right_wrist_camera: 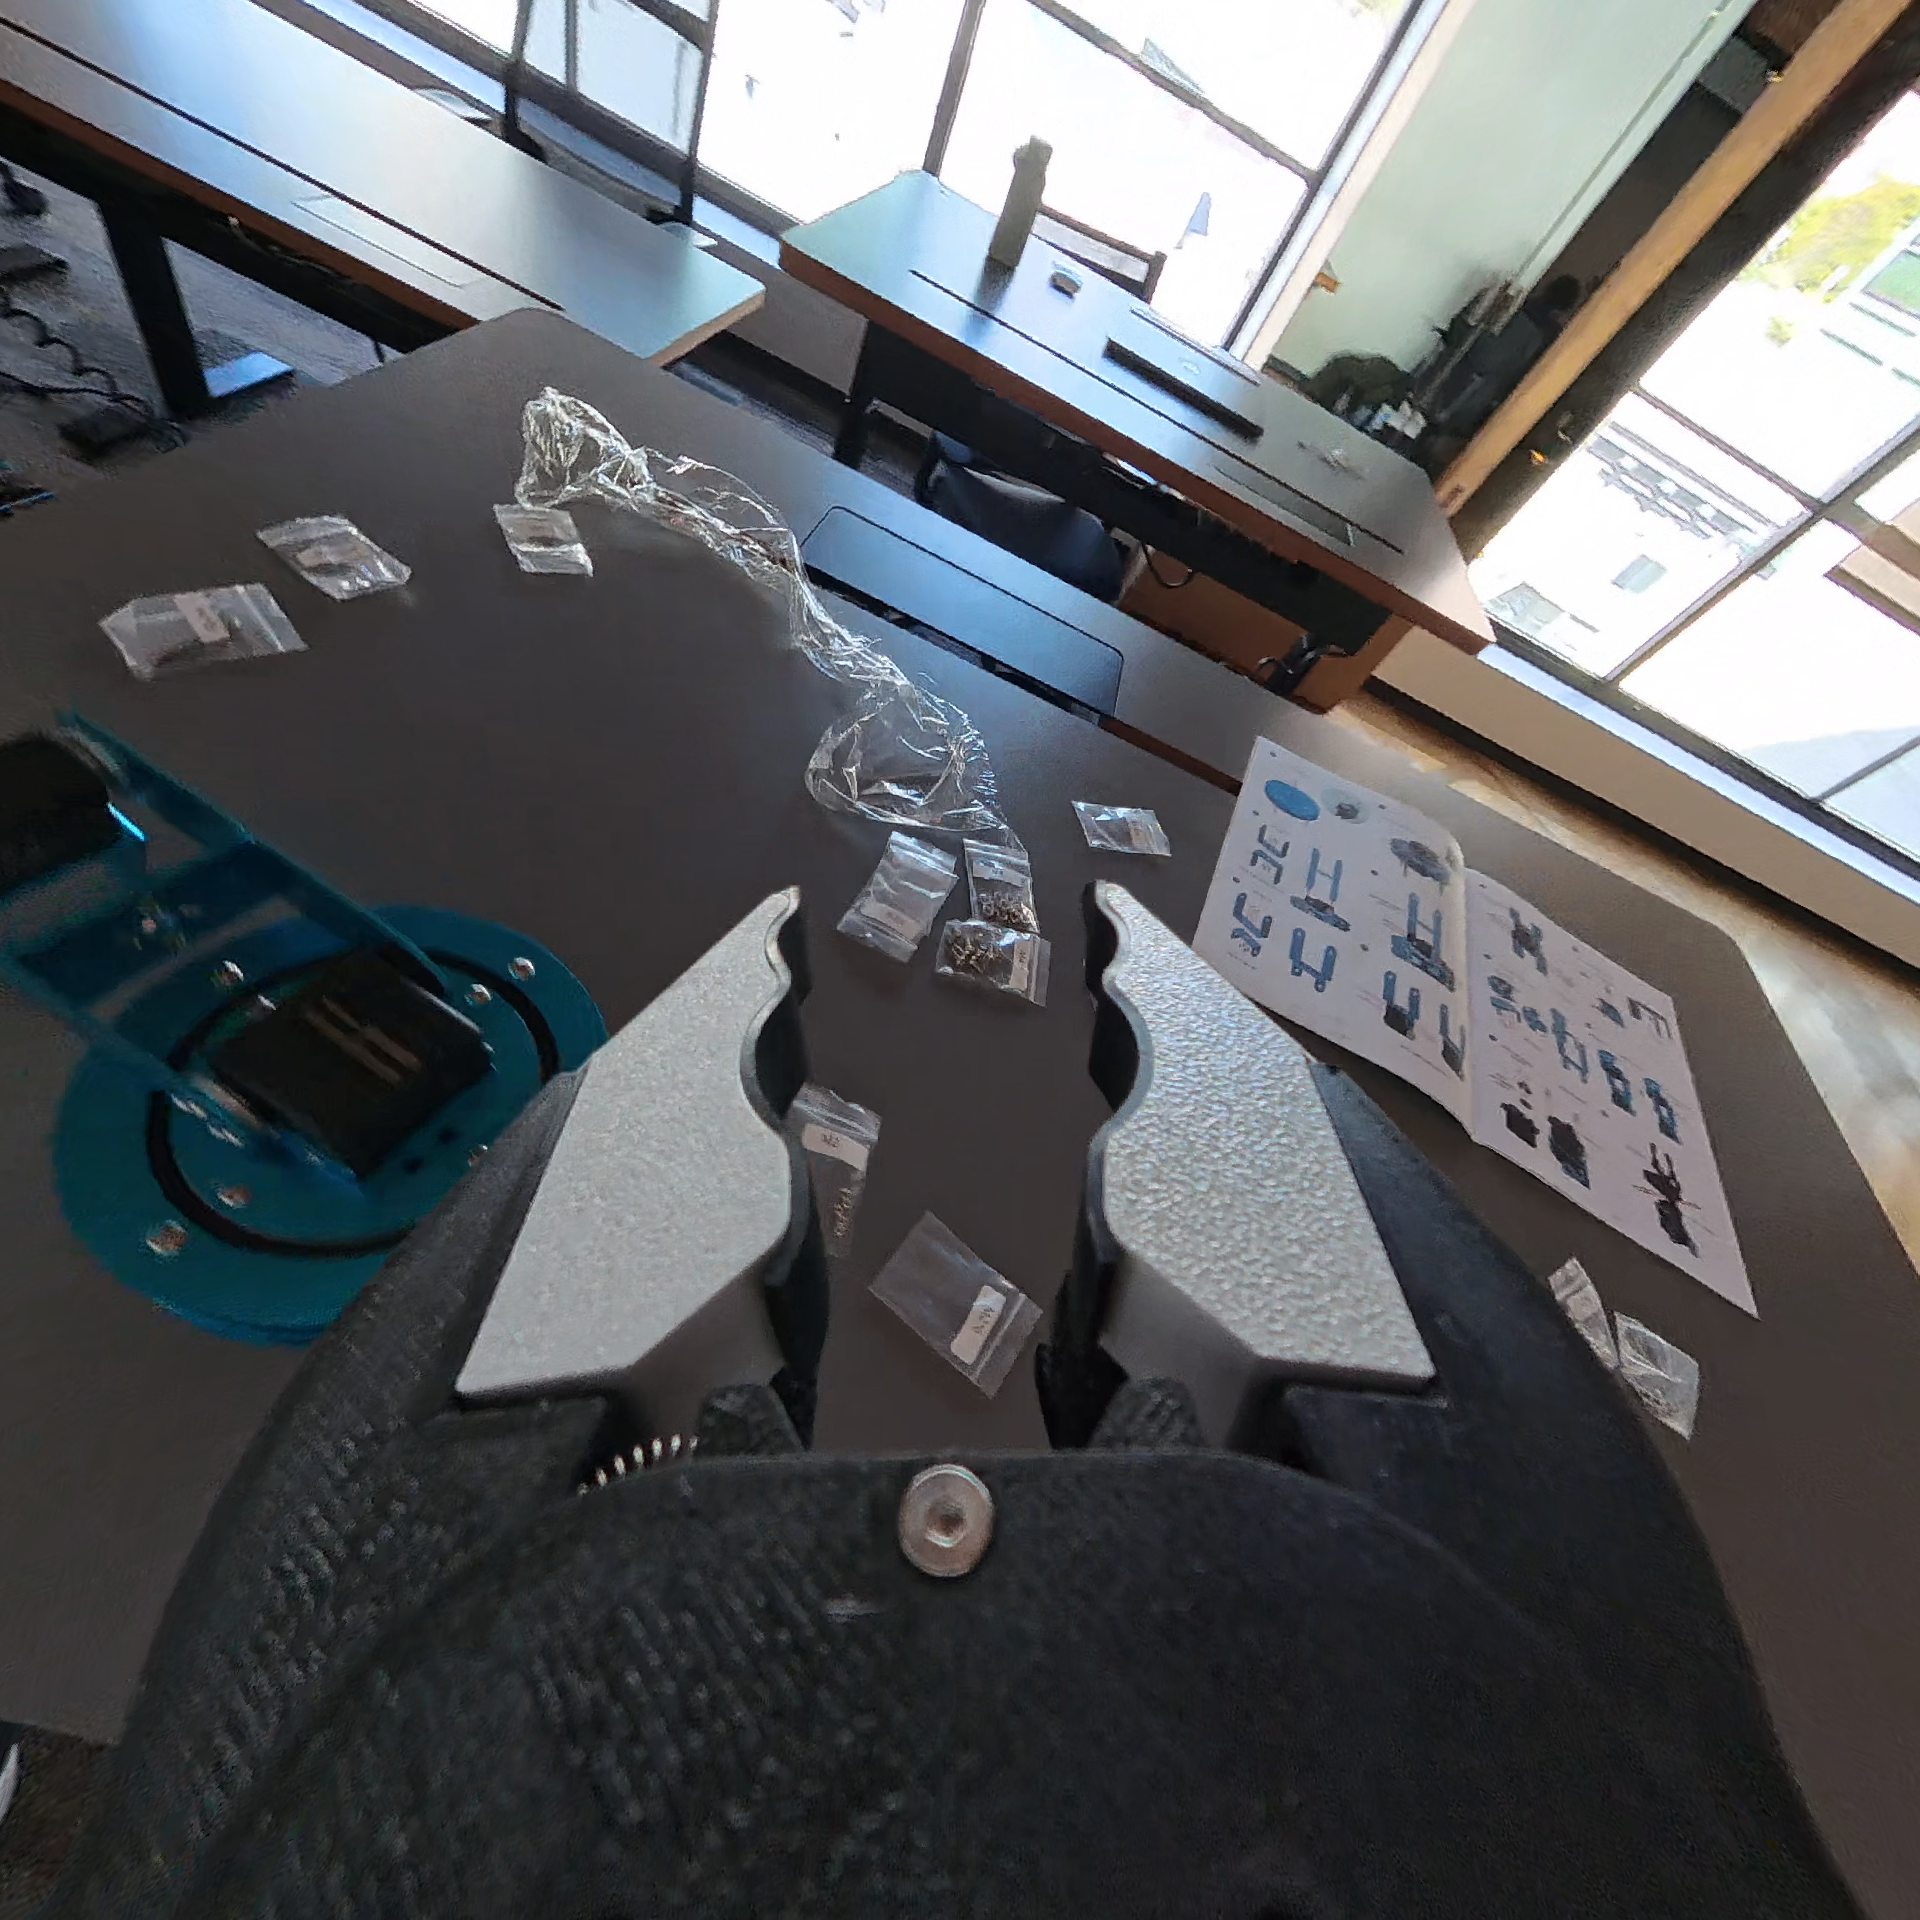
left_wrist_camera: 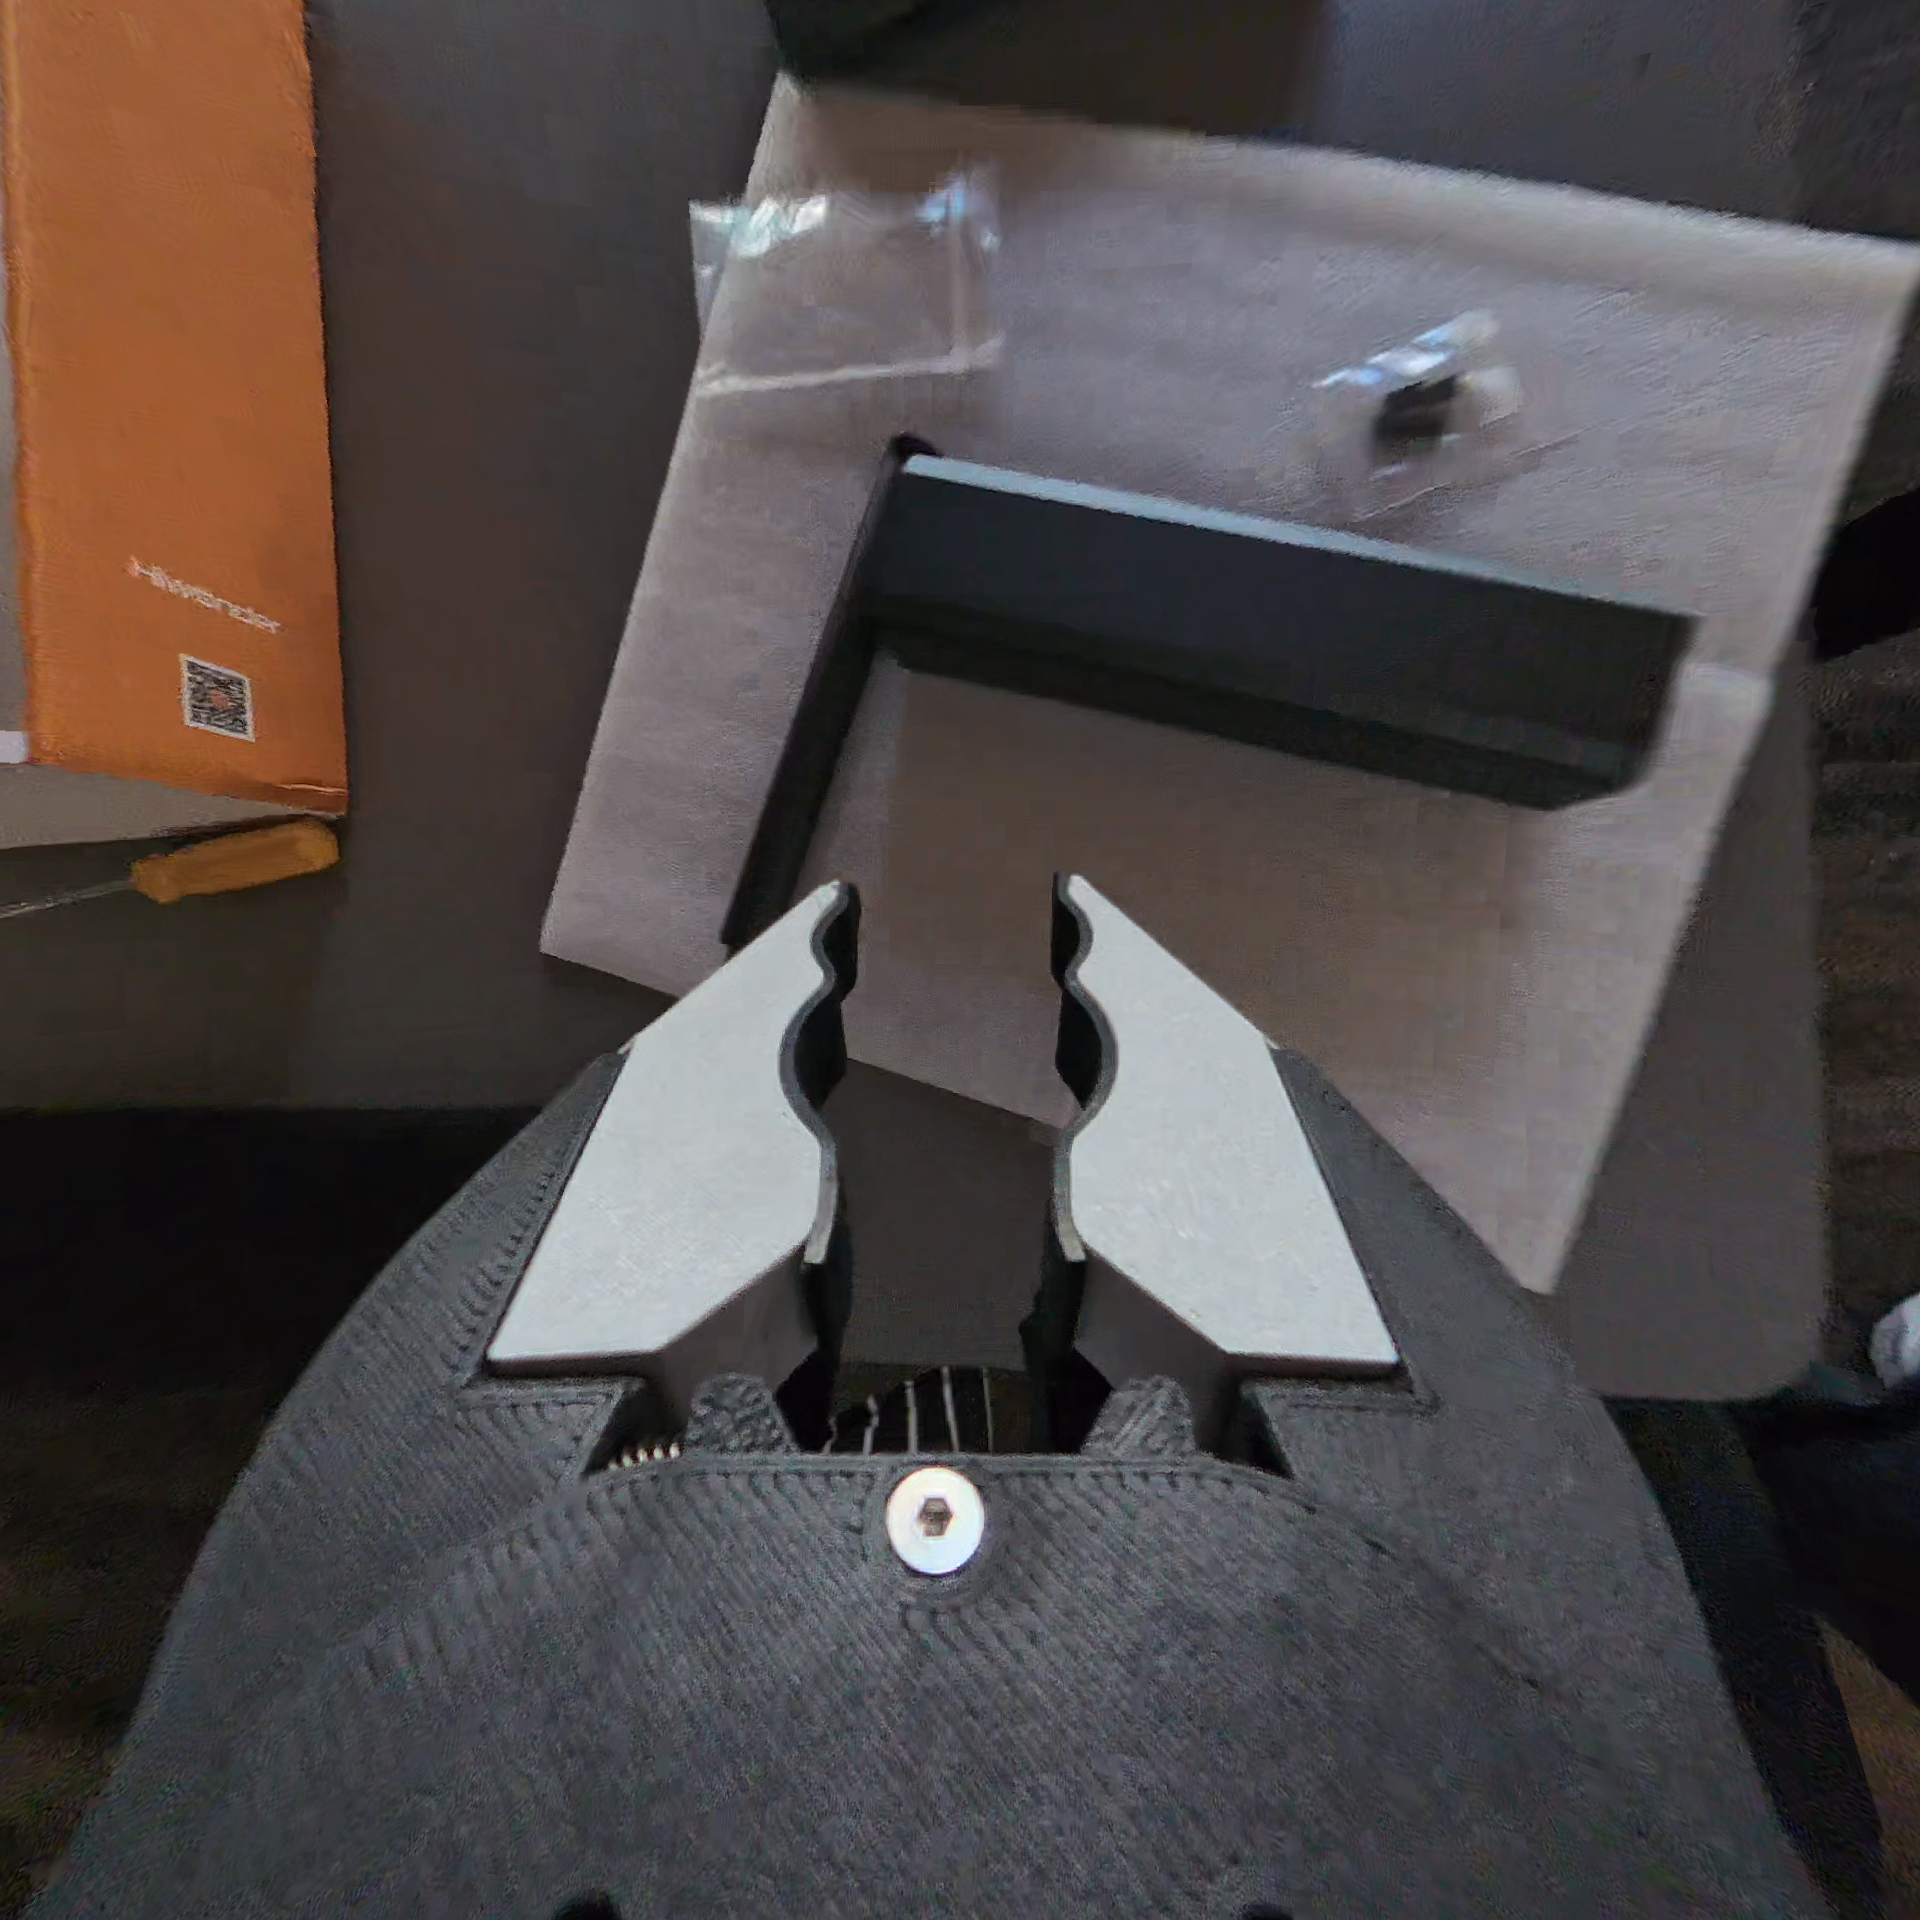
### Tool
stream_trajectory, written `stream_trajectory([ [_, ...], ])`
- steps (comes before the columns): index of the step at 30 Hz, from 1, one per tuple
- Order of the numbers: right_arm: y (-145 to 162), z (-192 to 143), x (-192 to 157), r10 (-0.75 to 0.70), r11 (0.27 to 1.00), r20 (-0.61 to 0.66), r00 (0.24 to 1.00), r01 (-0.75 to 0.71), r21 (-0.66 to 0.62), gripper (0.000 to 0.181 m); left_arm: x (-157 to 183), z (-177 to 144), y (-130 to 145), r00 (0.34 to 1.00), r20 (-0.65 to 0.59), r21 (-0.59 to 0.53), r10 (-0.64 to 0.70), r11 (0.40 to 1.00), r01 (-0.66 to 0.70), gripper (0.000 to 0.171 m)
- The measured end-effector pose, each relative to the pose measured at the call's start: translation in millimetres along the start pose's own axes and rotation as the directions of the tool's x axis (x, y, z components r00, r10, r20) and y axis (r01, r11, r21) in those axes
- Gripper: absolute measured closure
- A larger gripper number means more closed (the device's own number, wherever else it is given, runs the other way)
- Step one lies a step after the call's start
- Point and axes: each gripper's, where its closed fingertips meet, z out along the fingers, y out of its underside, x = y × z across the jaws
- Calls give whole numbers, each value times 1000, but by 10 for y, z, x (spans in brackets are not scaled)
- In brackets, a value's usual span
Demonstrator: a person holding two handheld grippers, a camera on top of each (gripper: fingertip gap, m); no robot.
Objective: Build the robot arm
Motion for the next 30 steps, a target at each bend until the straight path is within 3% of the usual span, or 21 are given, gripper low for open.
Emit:
stream_trajectory([
  [3, -212, -43, -151, 27, 999, -39, 999, -29, -42, 129, -307, 516, 77, 995, -82, -85, 58, 994, -65, 121],
  [5, -341, -108, -297, 35, 998, -52, 998, -38, -47, 129, -393, 733, 158, 982, -129, -131, 135, 980, -152, 122],
  [8, -461, -196, -484, 26, 998, -67, 997, -30, -60, 129, -407, 890, 347, 950, -198, -209, 242, 936, -283, 134],
  [11, -513, -232, -616, 31, 997, -68, 997, -36, -75, 129, -420, 890, 340, 926, -218, -214, 308, 911, -353, 155],
  [12, -530, -229, -660, 36, 997, -64, 997, -40, -70, 129, -419, 883, 350, 920, -233, -233, 316, 900, -368, 155],
  [15, -536, -168, -812, 44, 997, -36, 998, -46, -59, 129, -450, 815, 372, 906, -284, -307, 314, 865, -396, 155],
  [20, -483, -16, -1188, 59, 998, 56, 997, -57, -30, 129, -690, 520, 161, 868, -291, -369, 402, 790, -489, 155],
  [26, -539, 145, -1750, 90, 993, 222, 971, -106, 58, 129, -975, -16, -99, 742, -352, -503, 571, 553, -664, 155],
  [30, -738, 233, -2215, 74, 977, 353, 933, -138, 160, 129, -1085, -394, -377, 683, -357, -553, 637, 446, -704, 156],
])
